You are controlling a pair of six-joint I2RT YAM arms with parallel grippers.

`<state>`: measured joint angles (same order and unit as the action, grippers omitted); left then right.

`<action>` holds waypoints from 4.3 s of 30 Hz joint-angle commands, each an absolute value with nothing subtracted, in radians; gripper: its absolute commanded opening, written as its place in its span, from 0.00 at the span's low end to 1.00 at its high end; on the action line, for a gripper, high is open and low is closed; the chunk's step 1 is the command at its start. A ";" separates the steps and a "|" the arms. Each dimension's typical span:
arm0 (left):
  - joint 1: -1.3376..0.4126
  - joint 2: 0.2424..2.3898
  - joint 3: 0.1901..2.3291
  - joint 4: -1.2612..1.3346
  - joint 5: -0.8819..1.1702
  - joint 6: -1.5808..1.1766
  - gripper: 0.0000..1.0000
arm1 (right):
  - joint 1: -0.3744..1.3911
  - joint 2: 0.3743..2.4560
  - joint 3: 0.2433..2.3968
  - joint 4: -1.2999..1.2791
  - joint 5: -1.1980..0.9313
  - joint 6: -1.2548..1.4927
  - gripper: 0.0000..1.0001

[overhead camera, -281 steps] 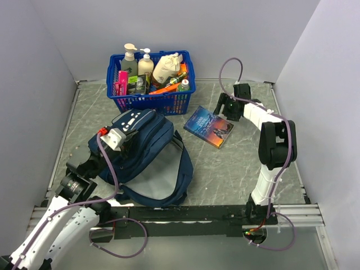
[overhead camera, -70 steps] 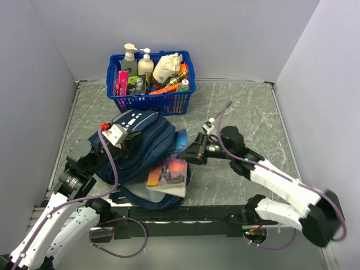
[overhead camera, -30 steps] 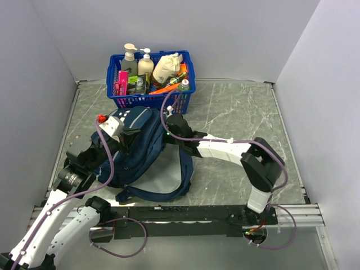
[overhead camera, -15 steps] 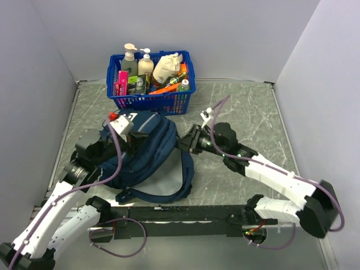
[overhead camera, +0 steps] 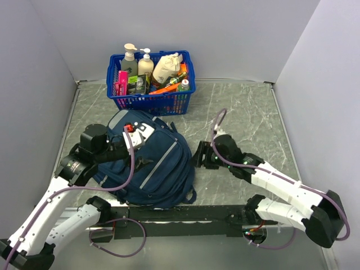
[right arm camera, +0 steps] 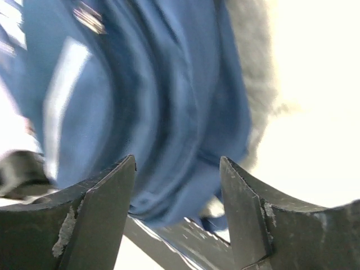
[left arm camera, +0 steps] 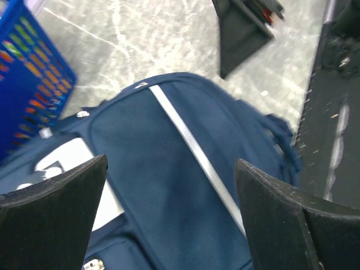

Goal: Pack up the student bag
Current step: Place the book in the student bag, then adjust the student bag at the center of the board, then zip the student bag at the center of the board.

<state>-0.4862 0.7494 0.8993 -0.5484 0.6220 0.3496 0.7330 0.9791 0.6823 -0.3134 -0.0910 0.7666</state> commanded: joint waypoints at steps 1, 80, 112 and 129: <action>-0.450 0.749 0.971 -0.670 0.580 0.506 0.96 | 0.781 1.034 0.591 -0.347 -0.112 0.773 0.71; -0.887 0.758 0.413 -0.194 0.086 0.818 0.52 | 0.979 0.798 0.594 -0.417 0.115 0.698 1.00; -0.854 0.839 0.664 -0.060 0.028 0.555 0.01 | 1.258 1.130 0.560 0.046 0.333 0.402 0.68; -0.824 0.838 0.666 -0.058 0.048 0.503 0.01 | 1.362 1.491 0.598 0.313 0.704 0.388 0.64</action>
